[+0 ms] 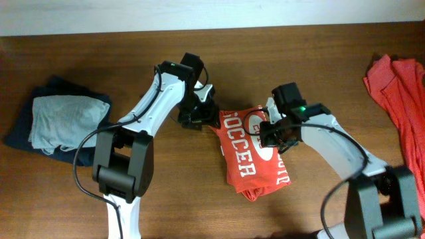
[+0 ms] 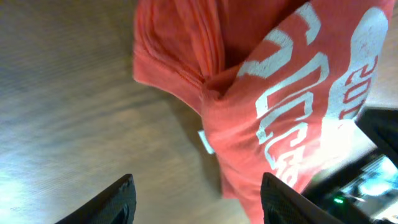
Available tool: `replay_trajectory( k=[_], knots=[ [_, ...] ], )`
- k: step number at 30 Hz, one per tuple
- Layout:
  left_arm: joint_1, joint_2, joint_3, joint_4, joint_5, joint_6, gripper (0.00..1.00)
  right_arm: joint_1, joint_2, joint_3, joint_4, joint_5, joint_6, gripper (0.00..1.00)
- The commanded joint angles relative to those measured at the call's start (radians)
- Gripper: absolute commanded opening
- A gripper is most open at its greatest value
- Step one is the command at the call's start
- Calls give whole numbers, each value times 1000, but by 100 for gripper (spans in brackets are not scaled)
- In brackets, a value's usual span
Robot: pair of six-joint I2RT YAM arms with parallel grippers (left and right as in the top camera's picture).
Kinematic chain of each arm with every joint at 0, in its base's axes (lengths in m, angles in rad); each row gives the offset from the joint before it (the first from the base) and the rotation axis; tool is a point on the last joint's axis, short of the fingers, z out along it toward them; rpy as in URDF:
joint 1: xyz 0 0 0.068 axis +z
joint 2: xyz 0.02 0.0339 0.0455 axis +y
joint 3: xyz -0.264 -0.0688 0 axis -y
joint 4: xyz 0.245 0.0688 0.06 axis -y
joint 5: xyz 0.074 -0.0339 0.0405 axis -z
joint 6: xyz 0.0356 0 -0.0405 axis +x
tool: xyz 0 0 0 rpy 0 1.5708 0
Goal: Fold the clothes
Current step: 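Smooth the printed bundle with both grippers from left and right, then grasp the orange bundle's top edge with the left gripper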
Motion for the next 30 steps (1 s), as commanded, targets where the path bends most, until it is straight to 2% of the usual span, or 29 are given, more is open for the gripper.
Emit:
replay_trajectory(
  k=[1, 4, 9, 14, 23, 30],
  knots=[
    [-8, -16, -40, 15, 113, -93, 63, 3, 58, 5, 31, 85, 79, 4],
    [-26, -16, -74, 39, 106, -146, 63, 3, 98, 5, 46, 80, 109, 4],
    [-50, -16, -177, 161, 102, -331, 68, 3, 112, 5, 42, 57, 109, 4],
    [-73, -16, -282, 263, 161, -440, 67, 3, 112, 5, 34, 19, 127, 4],
    [-99, -16, -334, 398, 181, -529, 69, 4, 112, 5, 31, 6, 126, 4],
    [-170, -16, -352, 422, 167, -593, 81, 5, 112, 5, 32, 6, 126, 4]
  ],
)
